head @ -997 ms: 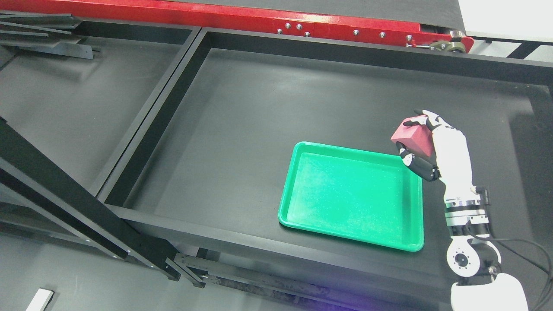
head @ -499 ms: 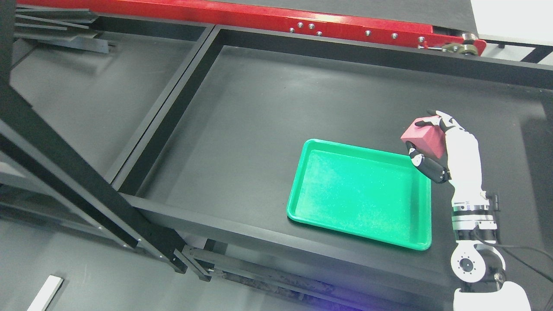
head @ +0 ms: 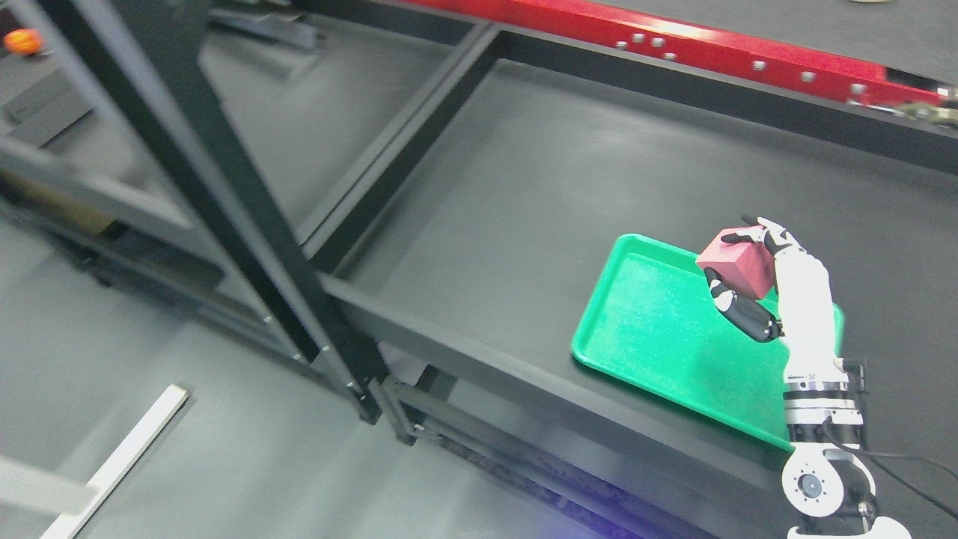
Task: Pick pink block from left shelf to tray
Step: 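Carry the pink block in the right hand to the blue tray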
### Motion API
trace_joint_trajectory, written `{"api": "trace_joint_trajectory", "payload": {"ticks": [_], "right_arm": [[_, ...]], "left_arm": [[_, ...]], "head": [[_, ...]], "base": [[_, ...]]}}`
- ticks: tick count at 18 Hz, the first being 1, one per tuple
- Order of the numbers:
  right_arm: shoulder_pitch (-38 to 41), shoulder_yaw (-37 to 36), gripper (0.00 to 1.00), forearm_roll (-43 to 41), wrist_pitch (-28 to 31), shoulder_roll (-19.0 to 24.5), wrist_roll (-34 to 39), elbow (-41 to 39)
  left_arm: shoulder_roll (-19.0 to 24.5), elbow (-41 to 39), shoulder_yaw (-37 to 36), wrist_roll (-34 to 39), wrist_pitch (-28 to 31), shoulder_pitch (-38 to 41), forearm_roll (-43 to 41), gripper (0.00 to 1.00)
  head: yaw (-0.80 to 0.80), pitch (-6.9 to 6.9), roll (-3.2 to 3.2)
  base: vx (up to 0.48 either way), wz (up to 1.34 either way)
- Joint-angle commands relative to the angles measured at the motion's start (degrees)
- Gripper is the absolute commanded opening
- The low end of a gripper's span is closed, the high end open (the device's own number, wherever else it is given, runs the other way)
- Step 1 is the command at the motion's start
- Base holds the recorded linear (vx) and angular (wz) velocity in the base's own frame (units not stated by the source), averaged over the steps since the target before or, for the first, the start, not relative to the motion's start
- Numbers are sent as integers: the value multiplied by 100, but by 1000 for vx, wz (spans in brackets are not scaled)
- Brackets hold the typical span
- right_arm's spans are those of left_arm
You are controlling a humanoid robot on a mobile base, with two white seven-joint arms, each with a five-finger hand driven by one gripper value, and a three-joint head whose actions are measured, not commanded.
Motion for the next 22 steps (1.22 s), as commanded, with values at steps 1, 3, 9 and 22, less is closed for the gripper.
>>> {"api": "trace_joint_trajectory", "payload": {"ticks": [1, 3, 9, 22], "right_arm": [[-123, -192, 4, -287, 0, -100, 18, -129], [-123, -201, 4, -386, -9, -100, 44, -129], [-97, -201, 4, -412, -18, -100, 70, -138], [-97, -201, 4, -421, -18, -100, 71, -147]], "left_arm": [[100, 0, 0, 3, -4, -61, -9, 100], [100, 0, 0, 3, -4, -70, -9, 100], [100, 0, 0, 3, -4, -61, -9, 100], [100, 0, 0, 3, -4, -61, -9, 100]], "head": [[0, 0, 0], [0, 0, 0], [0, 1, 0], [0, 3, 0]], "base": [[-92, 622], [-106, 722], [-113, 817], [-134, 883]]}}
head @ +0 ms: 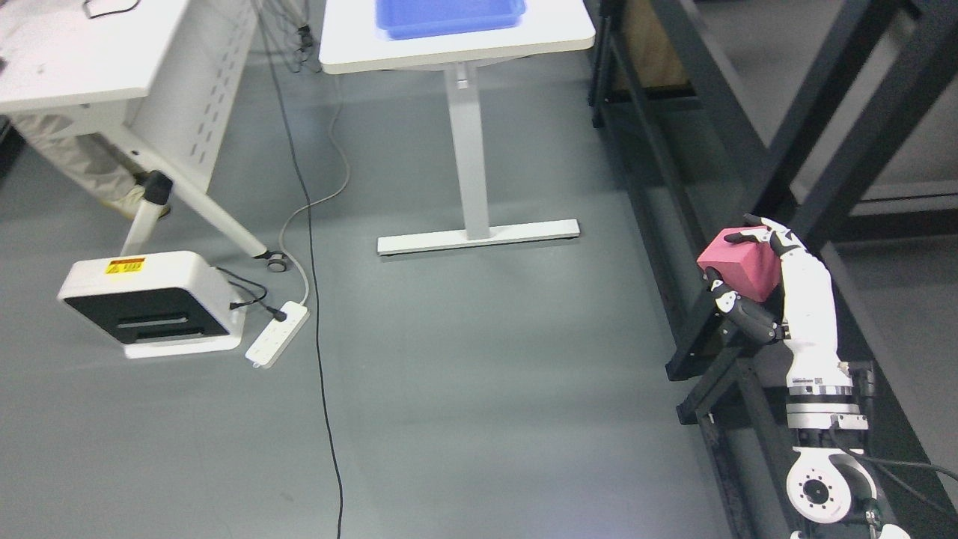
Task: Pick pink block from left shelf to tray
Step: 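Carry the pink block in the right hand to the blue tray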
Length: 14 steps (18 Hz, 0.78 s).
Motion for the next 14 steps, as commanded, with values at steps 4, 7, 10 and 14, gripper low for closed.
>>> {"api": "trace_joint_trajectory", "payload": {"ticks": [4, 7, 10, 14], "right_arm": [[-166, -187, 4, -8, -3, -100, 8, -20], [-175, -178, 4, -8, -3, -100, 8, -20], [-175, -187, 4, -8, -3, -100, 9, -20], [-175, -178, 4, -8, -3, -100, 17, -20]], "left_arm": [[100, 0, 0, 3, -4, -62, -9, 100], [100, 0, 0, 3, -4, -62, -9, 100], [100, 0, 0, 3, -4, -71, -9, 100], [100, 0, 0, 3, -4, -62, -9, 100]], "head": [[0, 0, 0], [0, 0, 0], [0, 0, 0], [0, 0, 0]], "base": [[-59, 530], [-25, 264], [19, 85], [29, 159]]}}
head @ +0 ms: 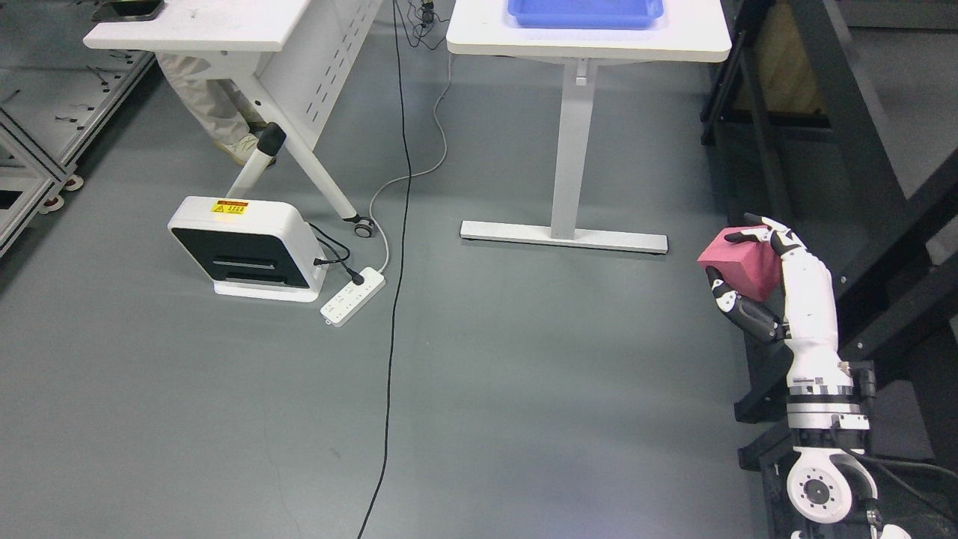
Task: Pick pink block from left shelf to tray
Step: 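Carry the pink block in the right hand to the blue tray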
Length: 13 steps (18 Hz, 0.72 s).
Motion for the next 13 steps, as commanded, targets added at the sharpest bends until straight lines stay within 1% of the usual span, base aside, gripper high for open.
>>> {"api": "trace_joint_trajectory", "payload": {"ticks": [1, 9, 13], "right_arm": [[-176, -176, 4, -1, -2, -100, 2, -4], [-176, -185, 4, 0, -2, -100, 11, -4], [-176, -185, 4, -1, -2, -100, 11, -4]], "left_arm": [[101, 0, 0, 3, -4, -61, -9, 100], [101, 0, 0, 3, -4, -61, -9, 100], [101, 0, 0, 3, -4, -70, -9, 100]], "head": [[0, 0, 0], [0, 0, 0], [0, 0, 0]], "base": [[59, 300], [123, 332], [197, 16]]}}
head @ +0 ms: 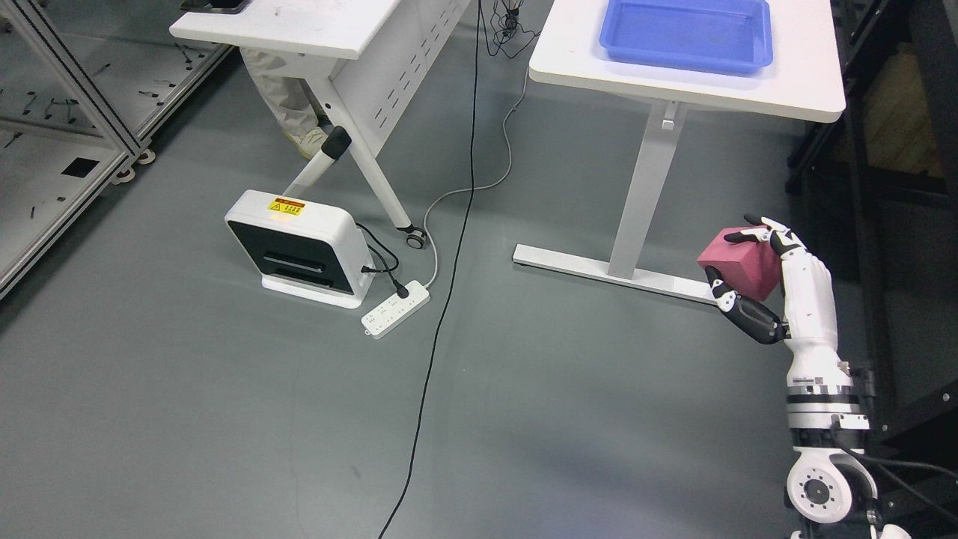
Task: Pick pink block from left shelf to tray
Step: 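Carry the pink block in the right hand to the blue tray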
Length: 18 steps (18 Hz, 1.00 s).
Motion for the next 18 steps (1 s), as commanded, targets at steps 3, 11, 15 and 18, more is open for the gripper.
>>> {"api": "trace_joint_trajectory", "payload": {"ticks": [3, 11, 15, 18], "right_arm": [[-176, -185, 4, -1, -2, -100, 2, -1], [-176, -176, 4, -1, -2, -100, 2, -1], [-176, -167, 4, -1, -2, -100, 20, -1], [-176, -150, 4, -1, 7, -100, 20, -1]], "left_arm": [[101, 0, 0, 3, -4, -70, -9, 100], [101, 0, 0, 3, -4, -62, -9, 100], [101, 0, 0, 3, -4, -62, -9, 100], [101, 0, 0, 3, -4, -62, -9, 100]], "head": [[0, 0, 0], [0, 0, 0], [0, 0, 0], [0, 0, 0]], "base": [[245, -193], [258, -67], [279, 87], [307, 26]]}}
